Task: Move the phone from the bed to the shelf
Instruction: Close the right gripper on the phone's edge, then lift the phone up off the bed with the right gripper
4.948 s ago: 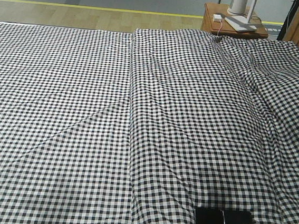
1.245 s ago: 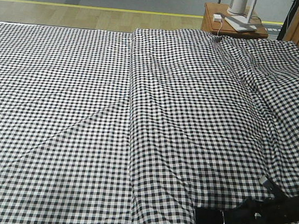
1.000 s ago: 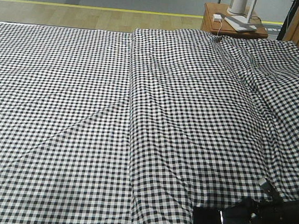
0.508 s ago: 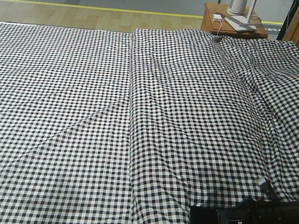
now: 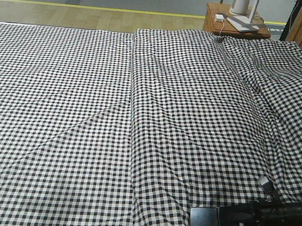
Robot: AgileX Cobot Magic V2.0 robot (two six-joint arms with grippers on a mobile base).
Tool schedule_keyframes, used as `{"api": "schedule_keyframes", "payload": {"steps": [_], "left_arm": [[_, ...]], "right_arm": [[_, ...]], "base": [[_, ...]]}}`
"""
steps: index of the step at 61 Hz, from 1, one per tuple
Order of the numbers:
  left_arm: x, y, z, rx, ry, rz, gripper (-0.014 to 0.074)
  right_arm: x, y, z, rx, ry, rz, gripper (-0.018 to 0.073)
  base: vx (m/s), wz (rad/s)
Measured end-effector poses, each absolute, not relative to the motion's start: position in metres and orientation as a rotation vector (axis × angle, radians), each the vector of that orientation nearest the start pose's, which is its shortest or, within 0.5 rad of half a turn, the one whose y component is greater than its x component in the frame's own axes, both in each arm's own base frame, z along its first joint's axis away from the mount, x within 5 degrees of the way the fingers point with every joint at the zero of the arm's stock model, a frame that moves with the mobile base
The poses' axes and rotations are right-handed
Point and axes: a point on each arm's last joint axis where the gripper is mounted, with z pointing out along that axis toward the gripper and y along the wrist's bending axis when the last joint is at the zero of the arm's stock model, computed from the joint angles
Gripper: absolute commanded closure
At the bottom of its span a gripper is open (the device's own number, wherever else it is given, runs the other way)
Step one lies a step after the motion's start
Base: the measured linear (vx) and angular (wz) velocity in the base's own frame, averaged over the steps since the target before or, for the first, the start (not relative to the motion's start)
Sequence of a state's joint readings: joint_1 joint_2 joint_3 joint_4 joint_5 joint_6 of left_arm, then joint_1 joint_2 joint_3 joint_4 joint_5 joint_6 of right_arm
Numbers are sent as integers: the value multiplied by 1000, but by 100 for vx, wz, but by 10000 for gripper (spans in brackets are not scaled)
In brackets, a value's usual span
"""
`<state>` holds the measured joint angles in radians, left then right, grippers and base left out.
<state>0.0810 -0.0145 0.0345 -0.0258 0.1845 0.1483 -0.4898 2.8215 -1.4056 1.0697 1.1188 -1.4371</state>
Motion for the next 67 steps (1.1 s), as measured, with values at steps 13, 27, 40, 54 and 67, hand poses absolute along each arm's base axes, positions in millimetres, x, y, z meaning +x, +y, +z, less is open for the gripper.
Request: {"api": "schedule_keyframes", "payload": {"steps": [13,27,40,54,67], "left_arm": [[56,4,186,39,1690,149,595],[56,4,186,39,1690,149,595],[56,4,186,39,1690,149,595],[56,4,186,39,1690,149,595],[56,4,186,39,1690,149,595]], "right_arm": [[329,-95,-107,-7,2665,1462,569],[343,-104,-74,-97,2669,1385,565],[364,-116,-21,-121,2642,1263,563],[387,-104,57,-293,2564,1115,563],[399,-59,115,-492,2501,1064,563]], "base": [[0,0],[0,0],[0,0],[0,0],[0,0]]}}
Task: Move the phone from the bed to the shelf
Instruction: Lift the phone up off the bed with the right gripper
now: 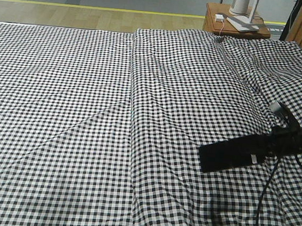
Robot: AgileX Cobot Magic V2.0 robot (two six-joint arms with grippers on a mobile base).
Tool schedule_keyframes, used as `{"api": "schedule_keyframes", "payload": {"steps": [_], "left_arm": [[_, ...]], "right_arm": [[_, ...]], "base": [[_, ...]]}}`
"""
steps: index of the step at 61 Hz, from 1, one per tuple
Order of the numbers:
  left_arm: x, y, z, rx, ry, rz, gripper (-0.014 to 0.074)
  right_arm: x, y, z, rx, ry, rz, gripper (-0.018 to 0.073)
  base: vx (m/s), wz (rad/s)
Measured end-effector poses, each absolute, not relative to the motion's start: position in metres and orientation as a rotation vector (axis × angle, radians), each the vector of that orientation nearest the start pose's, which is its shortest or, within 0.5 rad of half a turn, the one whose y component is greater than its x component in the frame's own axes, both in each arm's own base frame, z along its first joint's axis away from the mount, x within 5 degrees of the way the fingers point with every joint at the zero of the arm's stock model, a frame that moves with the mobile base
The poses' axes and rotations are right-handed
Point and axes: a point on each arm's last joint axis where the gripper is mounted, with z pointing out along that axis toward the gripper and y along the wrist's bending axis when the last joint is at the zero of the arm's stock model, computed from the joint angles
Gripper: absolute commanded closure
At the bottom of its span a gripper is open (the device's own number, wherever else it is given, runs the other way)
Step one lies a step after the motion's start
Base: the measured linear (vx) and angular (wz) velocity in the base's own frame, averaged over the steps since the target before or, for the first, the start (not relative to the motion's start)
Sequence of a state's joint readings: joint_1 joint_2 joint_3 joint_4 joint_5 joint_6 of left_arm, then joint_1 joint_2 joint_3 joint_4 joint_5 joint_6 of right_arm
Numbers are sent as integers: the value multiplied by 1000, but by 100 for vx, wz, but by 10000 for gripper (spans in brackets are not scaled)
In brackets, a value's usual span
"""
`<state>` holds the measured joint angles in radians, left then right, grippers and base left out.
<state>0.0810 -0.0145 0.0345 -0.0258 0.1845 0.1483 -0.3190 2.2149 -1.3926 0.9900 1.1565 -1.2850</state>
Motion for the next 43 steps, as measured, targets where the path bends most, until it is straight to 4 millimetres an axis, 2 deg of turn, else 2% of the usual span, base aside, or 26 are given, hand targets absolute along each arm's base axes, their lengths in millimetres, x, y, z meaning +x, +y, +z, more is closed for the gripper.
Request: {"api": "schedule_keyframes", "payload": {"steps": [10,22,33,43], "left_arm": [[56,4,186,39,1690,149,595],[56,4,186,39,1690,149,595],[56,4,186,39,1690,149,595],[56,4,186,39,1690,149,595]], "right_arm": [[402,-25,168,-619,2392,1018,563],[389,7,234,-750,2275,955,563],[371,35,274,-855,2193,928,563],[355,50,296,-923,2143,921,562]], "base": [[0,0],[0,0],[0,0],[0,0]]}}
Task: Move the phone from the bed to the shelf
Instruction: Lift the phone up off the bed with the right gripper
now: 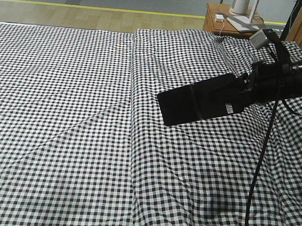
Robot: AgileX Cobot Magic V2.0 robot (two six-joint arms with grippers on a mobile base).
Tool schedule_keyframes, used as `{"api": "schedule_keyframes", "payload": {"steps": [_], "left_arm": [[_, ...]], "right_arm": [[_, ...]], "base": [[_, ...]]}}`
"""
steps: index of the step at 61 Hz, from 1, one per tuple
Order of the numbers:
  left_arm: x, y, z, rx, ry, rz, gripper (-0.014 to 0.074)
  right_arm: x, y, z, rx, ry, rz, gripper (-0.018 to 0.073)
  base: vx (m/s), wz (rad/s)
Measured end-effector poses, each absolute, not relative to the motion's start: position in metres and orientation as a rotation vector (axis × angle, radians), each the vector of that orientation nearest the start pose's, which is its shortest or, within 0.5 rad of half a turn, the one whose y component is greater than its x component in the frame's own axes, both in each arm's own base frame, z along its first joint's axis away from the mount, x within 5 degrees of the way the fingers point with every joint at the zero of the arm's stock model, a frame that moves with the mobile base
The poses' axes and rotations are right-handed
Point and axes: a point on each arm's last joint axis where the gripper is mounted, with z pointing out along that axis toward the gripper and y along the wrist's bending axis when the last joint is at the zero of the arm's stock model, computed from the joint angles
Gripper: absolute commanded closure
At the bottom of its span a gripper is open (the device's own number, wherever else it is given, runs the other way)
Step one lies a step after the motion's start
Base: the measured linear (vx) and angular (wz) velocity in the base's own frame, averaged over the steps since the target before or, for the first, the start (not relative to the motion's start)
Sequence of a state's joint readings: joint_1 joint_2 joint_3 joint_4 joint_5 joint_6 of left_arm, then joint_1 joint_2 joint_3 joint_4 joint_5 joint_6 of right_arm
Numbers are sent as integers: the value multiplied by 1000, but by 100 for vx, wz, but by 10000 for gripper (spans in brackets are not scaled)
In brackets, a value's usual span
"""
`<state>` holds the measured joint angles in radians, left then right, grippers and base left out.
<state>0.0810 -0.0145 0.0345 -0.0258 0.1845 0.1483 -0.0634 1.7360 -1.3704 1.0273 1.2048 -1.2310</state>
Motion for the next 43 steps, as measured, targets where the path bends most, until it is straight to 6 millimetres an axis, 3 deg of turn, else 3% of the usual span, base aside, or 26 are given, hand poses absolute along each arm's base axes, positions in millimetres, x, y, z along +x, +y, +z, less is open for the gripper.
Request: {"api": "schedule_keyframes", "payload": {"steps": [15,43], "left_arm": [[56,4,186,39,1690,149,595],[56,4,186,39,1690,149,595]], "right_arm": [[313,56,279,-927,2158,994,562],[254,61,335,-939,1992,908,562]], "base": [[0,0],[0,0]]}}
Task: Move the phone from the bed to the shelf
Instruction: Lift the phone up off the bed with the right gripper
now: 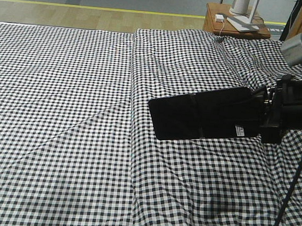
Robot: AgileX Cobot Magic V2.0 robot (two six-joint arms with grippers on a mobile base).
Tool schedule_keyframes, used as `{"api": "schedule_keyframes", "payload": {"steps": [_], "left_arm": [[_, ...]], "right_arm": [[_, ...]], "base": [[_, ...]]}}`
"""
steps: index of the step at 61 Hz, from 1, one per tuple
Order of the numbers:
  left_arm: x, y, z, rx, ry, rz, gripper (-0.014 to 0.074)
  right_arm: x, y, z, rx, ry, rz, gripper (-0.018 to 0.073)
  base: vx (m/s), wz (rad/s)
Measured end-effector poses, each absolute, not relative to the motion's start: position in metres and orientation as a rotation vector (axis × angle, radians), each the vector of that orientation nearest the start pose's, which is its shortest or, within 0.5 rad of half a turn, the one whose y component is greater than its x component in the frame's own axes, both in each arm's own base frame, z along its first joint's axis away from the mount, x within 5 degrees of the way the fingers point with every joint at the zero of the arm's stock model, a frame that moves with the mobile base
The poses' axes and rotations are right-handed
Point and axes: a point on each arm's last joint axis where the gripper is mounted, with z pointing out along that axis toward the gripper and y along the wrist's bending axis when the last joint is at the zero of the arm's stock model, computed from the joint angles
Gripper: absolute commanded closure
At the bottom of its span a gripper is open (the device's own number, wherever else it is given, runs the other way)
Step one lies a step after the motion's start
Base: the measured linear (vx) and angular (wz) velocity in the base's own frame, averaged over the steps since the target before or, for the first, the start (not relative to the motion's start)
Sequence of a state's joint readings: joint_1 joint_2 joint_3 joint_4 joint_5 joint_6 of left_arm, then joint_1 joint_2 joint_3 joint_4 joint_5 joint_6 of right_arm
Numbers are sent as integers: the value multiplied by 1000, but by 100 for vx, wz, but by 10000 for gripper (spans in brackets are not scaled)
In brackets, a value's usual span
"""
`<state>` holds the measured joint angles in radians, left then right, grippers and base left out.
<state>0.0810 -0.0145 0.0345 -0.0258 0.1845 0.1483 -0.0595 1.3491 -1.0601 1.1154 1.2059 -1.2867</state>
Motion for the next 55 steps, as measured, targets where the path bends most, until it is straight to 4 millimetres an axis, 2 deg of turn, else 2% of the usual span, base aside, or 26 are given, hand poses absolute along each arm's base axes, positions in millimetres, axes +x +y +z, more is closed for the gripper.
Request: {"api": "schedule_keyframes", "payload": {"steps": [7,23,34,46,55], "left_arm": [[56,4,186,39,1690,149,595],[56,4,186,39,1690,149,595],[56,4,186,39,1690,149,595],[56,4,186,39,1690,149,595],[56,4,186,39,1690,149,595]], "right_arm": [[244,68,345,-965,1962,906,562],[223,116,348,-1160,1877,1039,562],[209,139,350,-1244,1830,1121,561],[201,152,350,-1292,1813,1164,561],[200,153,351,-1299,1810,1169,561]], "base": [[0,0],[0,0],[0,0],[0,0],[0,0]]}}
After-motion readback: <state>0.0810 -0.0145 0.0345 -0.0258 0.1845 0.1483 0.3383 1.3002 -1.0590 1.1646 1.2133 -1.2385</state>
